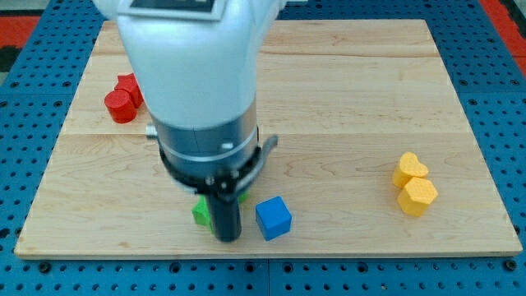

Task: Move the blue cube right to the blue triangle

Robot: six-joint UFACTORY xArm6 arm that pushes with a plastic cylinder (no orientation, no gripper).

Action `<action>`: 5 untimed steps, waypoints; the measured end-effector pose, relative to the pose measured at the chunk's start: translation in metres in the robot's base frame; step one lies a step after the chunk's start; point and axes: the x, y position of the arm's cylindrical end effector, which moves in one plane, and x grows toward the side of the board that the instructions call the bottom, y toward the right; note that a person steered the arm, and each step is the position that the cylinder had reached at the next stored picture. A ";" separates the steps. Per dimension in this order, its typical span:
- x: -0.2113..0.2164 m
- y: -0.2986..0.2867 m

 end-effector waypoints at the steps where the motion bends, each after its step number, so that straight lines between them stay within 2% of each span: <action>1: -0.004 0.001; 2: 0.035 0.002; 3: 0.036 0.020; 4: 0.036 0.072; 5: 0.036 0.097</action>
